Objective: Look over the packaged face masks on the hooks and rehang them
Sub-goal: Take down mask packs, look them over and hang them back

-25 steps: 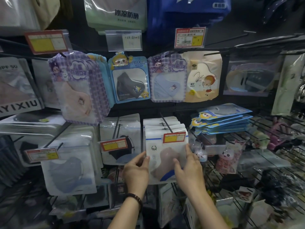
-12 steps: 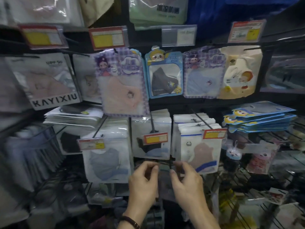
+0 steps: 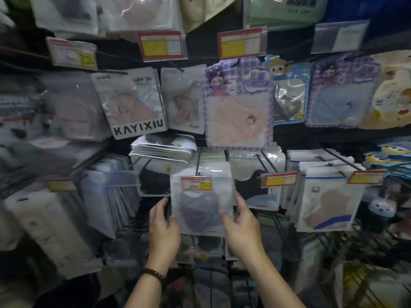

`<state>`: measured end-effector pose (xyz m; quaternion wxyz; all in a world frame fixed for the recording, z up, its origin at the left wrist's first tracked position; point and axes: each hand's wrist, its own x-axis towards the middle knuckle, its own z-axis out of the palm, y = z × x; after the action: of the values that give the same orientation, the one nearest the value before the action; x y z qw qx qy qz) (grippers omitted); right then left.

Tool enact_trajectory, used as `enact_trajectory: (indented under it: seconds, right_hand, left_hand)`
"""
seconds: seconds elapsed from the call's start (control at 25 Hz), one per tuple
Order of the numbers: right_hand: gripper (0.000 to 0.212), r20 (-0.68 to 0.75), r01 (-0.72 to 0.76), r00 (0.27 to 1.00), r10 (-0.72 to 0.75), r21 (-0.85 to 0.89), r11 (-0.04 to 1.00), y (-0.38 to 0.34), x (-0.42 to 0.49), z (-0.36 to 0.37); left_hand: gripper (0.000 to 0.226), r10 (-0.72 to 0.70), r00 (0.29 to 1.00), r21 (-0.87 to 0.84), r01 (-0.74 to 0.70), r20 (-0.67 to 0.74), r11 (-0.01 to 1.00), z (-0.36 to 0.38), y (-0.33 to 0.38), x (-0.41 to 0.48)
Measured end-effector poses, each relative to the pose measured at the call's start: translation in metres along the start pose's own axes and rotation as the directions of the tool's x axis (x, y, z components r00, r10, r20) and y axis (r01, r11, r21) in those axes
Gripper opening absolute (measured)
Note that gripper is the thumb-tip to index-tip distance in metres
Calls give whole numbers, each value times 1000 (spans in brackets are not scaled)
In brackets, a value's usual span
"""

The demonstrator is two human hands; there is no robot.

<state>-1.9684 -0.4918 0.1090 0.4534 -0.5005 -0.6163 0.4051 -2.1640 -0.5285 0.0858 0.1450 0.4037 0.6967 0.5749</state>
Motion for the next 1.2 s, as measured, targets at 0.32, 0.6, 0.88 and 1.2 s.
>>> enact_trajectory:
  seconds: [0.32,0.6,0.88,1.2]
  right_hand:
    - [79,-55,-39,997,45,104,994,-4,10,31]
    - [54,-230,7,973,-3,17,1000,-5,10,28]
    - [21,-350,76,937,11,234,969,-10,2,7]
    - [25,-367,228,928,-63,429,874,13,-24,-9]
  left_hand:
    - [60,-84,963,-186,134,255,973,4,-7,25]
    - [37,-39,999,-115,43,37,992,-12,2,23]
    - [18,-124,992,-294,114,-17,949,-29,-3,13]
    - [19,-126,989,-455,78,-76,887,-38,-12,-36]
